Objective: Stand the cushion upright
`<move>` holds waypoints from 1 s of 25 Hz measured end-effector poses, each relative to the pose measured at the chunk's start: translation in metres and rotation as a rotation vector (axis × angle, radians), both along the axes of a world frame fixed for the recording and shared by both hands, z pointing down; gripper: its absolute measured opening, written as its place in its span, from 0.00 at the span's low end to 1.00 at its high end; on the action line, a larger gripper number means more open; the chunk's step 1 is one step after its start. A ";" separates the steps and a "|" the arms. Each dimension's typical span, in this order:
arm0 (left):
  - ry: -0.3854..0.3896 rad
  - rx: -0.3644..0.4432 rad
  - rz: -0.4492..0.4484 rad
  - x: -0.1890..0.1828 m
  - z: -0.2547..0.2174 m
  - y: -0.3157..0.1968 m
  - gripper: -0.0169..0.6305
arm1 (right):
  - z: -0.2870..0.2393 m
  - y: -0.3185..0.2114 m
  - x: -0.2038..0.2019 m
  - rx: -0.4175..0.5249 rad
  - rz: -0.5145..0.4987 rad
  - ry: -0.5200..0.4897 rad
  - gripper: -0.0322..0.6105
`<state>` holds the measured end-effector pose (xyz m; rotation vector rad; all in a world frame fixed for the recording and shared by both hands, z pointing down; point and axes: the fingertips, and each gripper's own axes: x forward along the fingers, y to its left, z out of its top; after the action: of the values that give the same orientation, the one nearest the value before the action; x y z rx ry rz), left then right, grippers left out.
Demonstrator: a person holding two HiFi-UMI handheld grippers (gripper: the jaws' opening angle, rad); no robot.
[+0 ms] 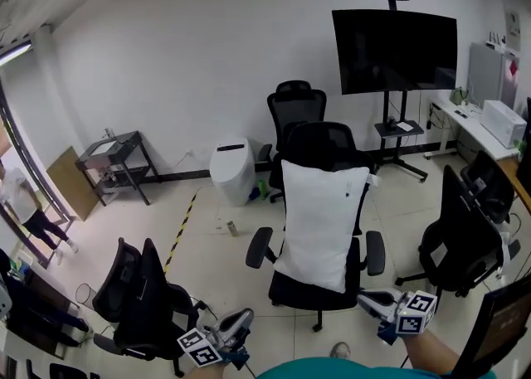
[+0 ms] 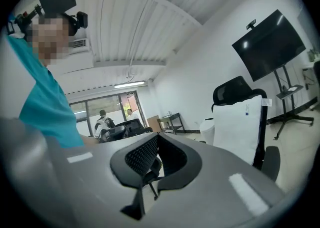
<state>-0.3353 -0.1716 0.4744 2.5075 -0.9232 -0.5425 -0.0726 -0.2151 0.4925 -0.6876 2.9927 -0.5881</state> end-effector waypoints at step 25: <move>-0.051 -0.096 0.237 0.238 0.022 0.314 0.04 | 0.022 0.365 0.200 -0.052 0.148 0.027 0.05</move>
<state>-0.0977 0.1423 0.4959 2.5074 -0.6408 -0.3520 0.1274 0.1502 0.5145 -0.9176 2.9266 -0.6543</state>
